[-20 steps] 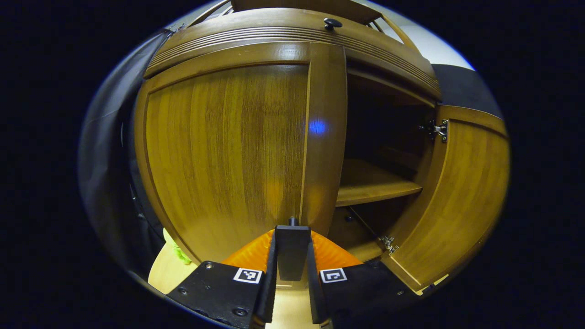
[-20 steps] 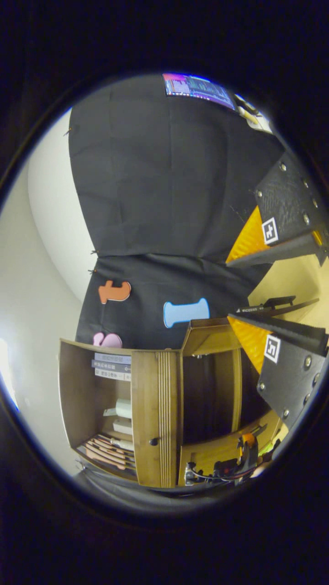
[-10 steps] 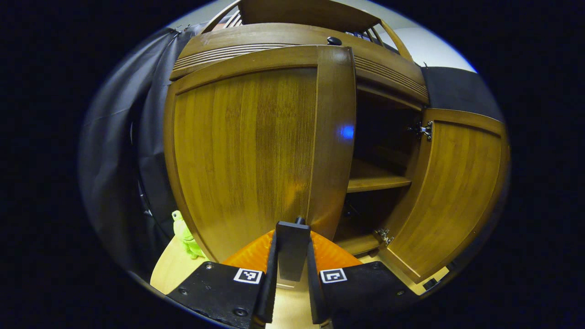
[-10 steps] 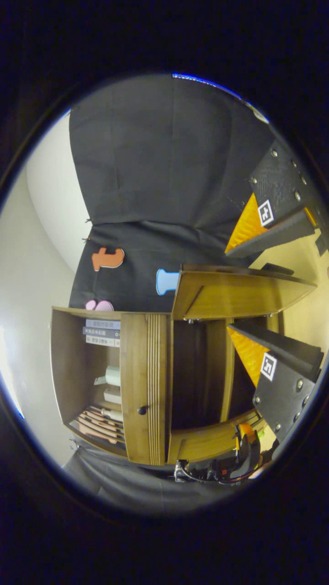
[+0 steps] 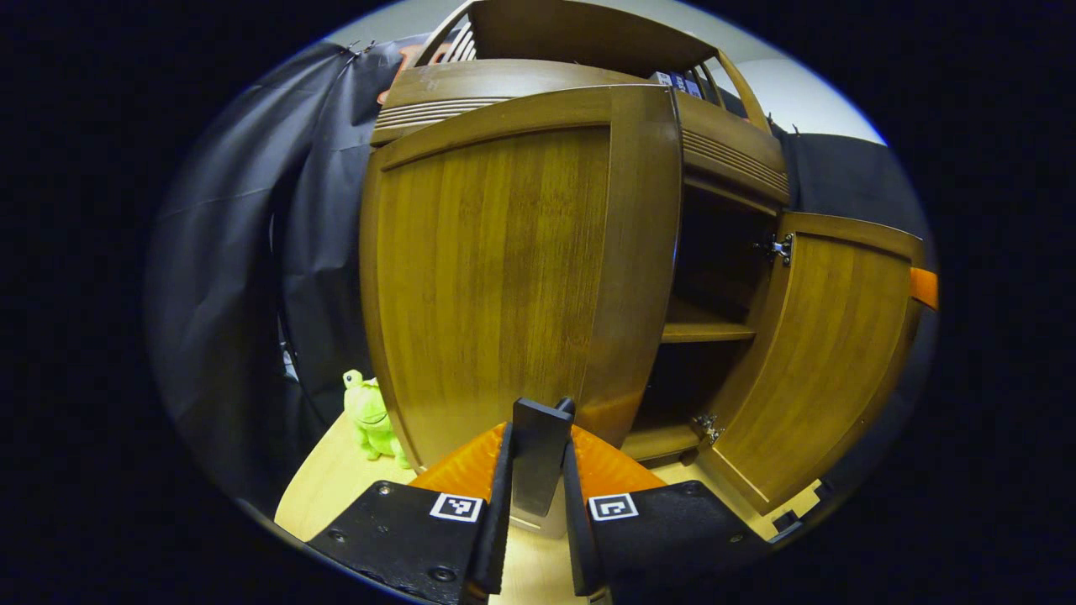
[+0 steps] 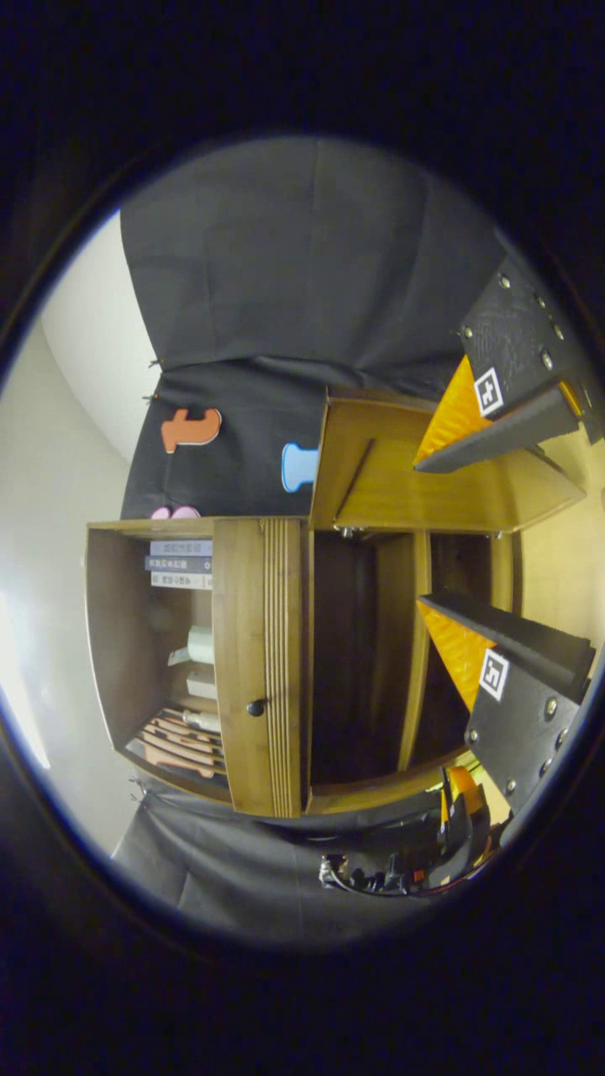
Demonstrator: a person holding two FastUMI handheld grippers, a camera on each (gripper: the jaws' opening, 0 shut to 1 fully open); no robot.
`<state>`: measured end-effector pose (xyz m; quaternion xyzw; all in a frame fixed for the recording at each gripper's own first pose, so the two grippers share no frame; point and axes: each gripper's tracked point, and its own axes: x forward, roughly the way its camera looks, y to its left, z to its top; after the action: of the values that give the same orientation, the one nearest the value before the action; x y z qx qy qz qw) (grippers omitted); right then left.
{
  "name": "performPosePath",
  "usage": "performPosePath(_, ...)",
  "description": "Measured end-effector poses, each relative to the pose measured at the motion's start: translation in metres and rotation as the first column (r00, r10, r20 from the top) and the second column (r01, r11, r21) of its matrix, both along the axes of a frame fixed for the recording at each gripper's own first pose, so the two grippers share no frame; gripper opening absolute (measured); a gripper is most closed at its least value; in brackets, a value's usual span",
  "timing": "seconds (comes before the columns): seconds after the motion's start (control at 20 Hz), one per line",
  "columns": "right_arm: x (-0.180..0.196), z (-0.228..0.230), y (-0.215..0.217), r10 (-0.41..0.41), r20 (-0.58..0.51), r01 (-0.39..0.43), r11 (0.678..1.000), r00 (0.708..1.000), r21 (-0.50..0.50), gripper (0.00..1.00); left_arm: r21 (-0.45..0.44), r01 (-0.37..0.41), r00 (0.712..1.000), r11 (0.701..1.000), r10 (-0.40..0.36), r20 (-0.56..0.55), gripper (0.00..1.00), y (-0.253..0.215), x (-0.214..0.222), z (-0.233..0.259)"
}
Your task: Open the right door of the double-door shoe cabinet with the right hand, and open the left door with the left hand.
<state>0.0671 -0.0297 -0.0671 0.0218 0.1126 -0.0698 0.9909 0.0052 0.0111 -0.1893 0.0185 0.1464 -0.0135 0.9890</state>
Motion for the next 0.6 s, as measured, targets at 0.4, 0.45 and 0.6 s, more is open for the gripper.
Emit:
performPosePath(0.4,0.021,-0.014,0.046,0.123,-0.018,-0.122,0.991,0.992,0.057,0.82,-0.026,-0.048,0.999,0.998,0.048,0.004,0.32,0.025,-0.026,0.003)
performPosePath(0.45,0.024,-0.015,0.052,0.137,-0.019,-0.136,0.989,0.99,0.064,0.82,-0.022,-0.053,0.999,0.998,0.053,0.005,0.32,0.028,-0.03,0.004)
performPosePath(0.6,0.029,-0.021,0.067,0.176,-0.027,-0.173,0.982,0.984,0.079,0.85,-0.01,-0.072,0.997,0.997,0.072,0.0,0.32,0.037,-0.038,0.004)
